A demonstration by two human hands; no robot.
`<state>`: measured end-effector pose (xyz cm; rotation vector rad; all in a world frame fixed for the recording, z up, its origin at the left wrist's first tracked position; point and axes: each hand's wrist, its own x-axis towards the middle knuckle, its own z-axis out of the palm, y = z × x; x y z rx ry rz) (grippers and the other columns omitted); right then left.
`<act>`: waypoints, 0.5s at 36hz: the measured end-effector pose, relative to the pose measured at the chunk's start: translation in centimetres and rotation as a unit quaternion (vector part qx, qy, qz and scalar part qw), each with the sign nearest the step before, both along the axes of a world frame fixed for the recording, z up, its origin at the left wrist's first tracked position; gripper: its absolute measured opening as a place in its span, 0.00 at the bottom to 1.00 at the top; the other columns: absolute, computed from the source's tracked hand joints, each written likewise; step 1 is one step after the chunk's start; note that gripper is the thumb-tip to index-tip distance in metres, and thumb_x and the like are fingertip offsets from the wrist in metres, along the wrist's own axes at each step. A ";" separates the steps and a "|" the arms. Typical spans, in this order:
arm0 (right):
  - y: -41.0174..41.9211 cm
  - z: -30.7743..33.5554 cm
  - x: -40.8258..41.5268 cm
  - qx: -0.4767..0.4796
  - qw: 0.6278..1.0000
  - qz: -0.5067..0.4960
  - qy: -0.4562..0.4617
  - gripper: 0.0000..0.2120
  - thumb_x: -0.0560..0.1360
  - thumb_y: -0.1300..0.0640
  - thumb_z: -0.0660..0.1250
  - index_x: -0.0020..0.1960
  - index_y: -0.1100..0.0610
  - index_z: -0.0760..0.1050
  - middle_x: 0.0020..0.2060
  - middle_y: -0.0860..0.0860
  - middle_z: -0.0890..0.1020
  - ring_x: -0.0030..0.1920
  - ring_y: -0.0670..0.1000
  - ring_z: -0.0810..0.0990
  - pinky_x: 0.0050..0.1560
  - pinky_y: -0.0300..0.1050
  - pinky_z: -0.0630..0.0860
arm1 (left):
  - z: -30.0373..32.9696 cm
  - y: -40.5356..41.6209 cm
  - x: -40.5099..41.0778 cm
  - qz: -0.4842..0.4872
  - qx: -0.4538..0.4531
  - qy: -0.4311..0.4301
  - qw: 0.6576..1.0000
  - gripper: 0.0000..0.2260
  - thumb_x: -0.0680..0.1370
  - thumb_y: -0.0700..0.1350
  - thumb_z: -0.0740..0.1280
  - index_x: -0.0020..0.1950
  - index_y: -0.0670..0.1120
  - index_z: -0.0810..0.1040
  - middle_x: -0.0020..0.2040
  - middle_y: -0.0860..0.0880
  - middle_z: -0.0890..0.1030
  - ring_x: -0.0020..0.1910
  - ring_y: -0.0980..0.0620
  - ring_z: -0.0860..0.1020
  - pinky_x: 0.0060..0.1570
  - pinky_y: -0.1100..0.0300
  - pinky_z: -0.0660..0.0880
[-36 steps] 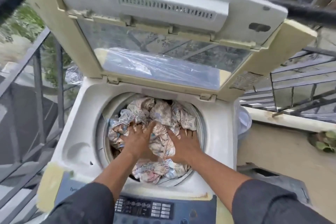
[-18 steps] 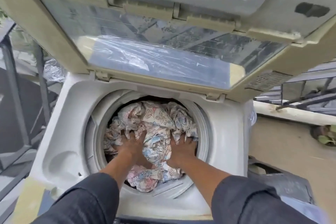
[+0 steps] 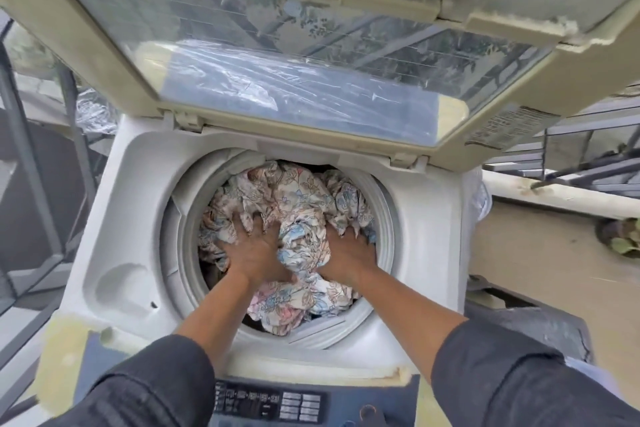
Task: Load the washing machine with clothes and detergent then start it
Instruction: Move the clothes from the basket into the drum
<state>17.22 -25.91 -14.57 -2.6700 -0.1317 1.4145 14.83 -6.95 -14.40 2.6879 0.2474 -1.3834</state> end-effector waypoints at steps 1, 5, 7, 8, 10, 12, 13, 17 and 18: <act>0.2 0.7 0.2 0.006 1.000 -0.006 -0.003 0.54 0.72 0.38 0.75 0.84 0.44 0.42 0.83 0.61 0.53 0.81 0.66 0.56 0.79 0.69 0.56 | 0.5 -0.3 -0.2 0.002 0.002 -0.005 1.000 0.59 0.68 0.74 0.72 0.84 0.58 0.34 0.84 0.46 0.33 0.80 0.30 0.30 0.71 0.18 0.44; 0.0 4.3 0.7 0.043 0.998 -0.009 -0.039 0.44 0.74 0.48 0.74 0.83 0.48 0.54 0.73 0.57 0.73 0.72 0.61 0.72 0.73 0.62 0.69 | 2.2 -1.1 -1.1 0.032 -0.036 -0.044 0.998 0.49 0.75 0.71 0.68 0.86 0.55 0.45 0.87 0.48 0.48 0.84 0.34 0.47 0.77 0.25 0.53; -0.5 6.5 0.8 0.065 0.996 -0.002 -0.062 0.37 0.77 0.47 0.72 0.81 0.48 0.60 0.67 0.52 0.78 0.65 0.56 0.79 0.64 0.56 0.78 | 3.5 -1.4 -1.8 0.033 -0.067 -0.072 0.995 0.42 0.77 0.70 0.65 0.85 0.56 0.52 0.84 0.46 0.61 0.81 0.37 0.63 0.76 0.32 0.65; -0.9 7.8 0.8 0.073 0.995 -0.004 -0.067 0.34 0.78 0.45 0.70 0.80 0.47 0.62 0.68 0.50 0.79 0.64 0.55 0.80 0.62 0.54 0.79 | 4.5 -1.5 -2.1 0.033 -0.085 -0.085 0.992 0.38 0.78 0.69 0.64 0.84 0.56 0.56 0.80 0.46 0.69 0.75 0.40 0.72 0.73 0.38 0.72; -2.1 10.2 0.4 0.097 0.992 -0.021 -0.074 0.29 0.80 0.43 0.68 0.78 0.45 0.65 0.71 0.48 0.77 0.67 0.55 0.79 0.62 0.53 0.79 | 7.0 -2.2 -2.7 0.036 -0.128 -0.111 0.985 0.32 0.81 0.66 0.64 0.82 0.55 0.62 0.74 0.48 0.76 0.66 0.47 0.79 0.67 0.47 0.78; -3.6 12.1 -0.4 0.153 0.982 -0.059 -0.098 0.25 0.80 0.41 0.67 0.75 0.42 0.68 0.71 0.47 0.76 0.68 0.54 0.78 0.64 0.52 0.77 | 9.6 -3.1 -3.1 0.039 -0.168 -0.139 0.975 0.27 0.82 0.62 0.65 0.80 0.56 0.66 0.74 0.51 0.77 0.64 0.50 0.80 0.67 0.51 0.76; -4.4 13.0 -0.9 0.185 0.973 -0.081 -0.110 0.23 0.80 0.40 0.67 0.73 0.40 0.69 0.70 0.46 0.78 0.67 0.52 0.78 0.64 0.52 0.77 | 10.8 -3.5 -3.3 0.046 -0.191 -0.153 0.968 0.26 0.82 0.61 0.66 0.79 0.56 0.67 0.74 0.52 0.77 0.65 0.52 0.80 0.68 0.53 0.75; -8.0 16.0 -2.6 0.267 0.942 -0.144 -0.145 0.17 0.79 0.41 0.67 0.68 0.37 0.74 0.60 0.41 0.83 0.57 0.46 0.82 0.58 0.52 0.81 | 14.3 -5.9 -3.5 0.079 -0.266 -0.202 0.939 0.22 0.81 0.62 0.67 0.74 0.59 0.72 0.66 0.60 0.81 0.60 0.60 0.81 0.64 0.55 0.80; -8.9 16.7 -2.9 0.259 0.939 -0.142 -0.177 0.16 0.79 0.41 0.66 0.67 0.36 0.74 0.58 0.40 0.84 0.55 0.45 0.83 0.55 0.51 0.81 | 15.0 -6.7 -3.4 0.084 -0.279 -0.210 0.933 0.20 0.81 0.62 0.67 0.72 0.61 0.73 0.64 0.62 0.81 0.59 0.61 0.81 0.62 0.54 0.81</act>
